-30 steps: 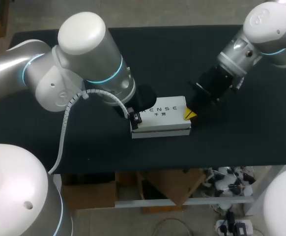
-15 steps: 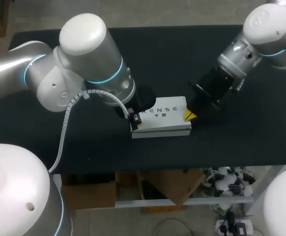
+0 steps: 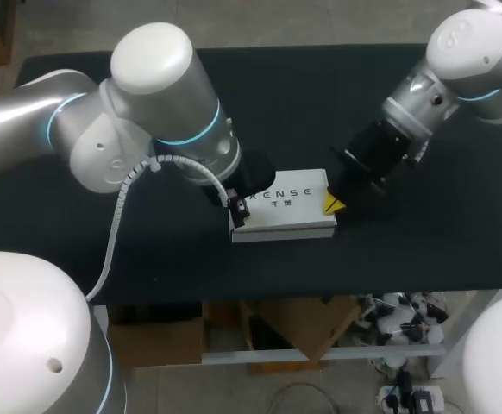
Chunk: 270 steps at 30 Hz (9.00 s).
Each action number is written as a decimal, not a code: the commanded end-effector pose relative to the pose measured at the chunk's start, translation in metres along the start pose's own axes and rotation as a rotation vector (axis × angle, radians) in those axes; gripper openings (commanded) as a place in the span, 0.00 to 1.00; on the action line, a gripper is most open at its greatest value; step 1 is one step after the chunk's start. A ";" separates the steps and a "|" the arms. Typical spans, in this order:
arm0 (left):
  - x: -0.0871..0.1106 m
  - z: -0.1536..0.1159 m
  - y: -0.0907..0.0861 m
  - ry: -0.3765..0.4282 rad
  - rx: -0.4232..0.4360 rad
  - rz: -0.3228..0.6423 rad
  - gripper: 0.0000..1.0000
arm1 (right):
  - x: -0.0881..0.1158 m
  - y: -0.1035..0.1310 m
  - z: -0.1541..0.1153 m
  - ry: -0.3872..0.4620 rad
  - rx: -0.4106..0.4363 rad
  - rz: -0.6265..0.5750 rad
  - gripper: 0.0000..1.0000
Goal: Assemble the packaging by folding the flat box into shape, placing the metal phone stand inside, and closing the box properly
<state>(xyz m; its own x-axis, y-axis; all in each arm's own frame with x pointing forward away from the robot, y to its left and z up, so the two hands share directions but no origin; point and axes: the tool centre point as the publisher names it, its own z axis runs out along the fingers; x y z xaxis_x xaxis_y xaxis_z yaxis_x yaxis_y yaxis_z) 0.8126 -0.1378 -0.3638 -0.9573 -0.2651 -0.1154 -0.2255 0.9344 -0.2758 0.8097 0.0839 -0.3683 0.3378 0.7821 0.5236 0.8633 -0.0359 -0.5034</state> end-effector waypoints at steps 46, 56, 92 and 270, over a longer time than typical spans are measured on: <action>0.004 0.003 0.003 -0.004 0.019 -0.007 0.00 | 0.000 0.004 0.009 0.007 -0.007 -0.015 0.00; 0.007 0.013 0.009 0.022 0.023 -0.019 0.00 | -0.005 0.008 0.013 0.012 0.005 0.002 0.00; 0.041 -0.045 -0.017 0.215 -0.061 -0.364 1.00 | 0.015 -0.025 -0.096 0.130 -0.405 -0.449 1.00; -0.283 0.101 -0.094 -0.130 -0.221 -1.380 1.00 | -0.051 0.079 -0.221 -0.065 -1.160 -1.158 1.00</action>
<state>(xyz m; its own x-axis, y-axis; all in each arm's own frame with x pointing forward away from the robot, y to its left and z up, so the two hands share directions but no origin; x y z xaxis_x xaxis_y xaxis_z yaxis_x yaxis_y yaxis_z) 1.1103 -0.1716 -0.3984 0.0758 -0.9963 0.0405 -0.9884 -0.0804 -0.1290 0.9438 -0.0954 -0.2831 -0.6385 0.7462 0.1883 0.4451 0.1584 0.8813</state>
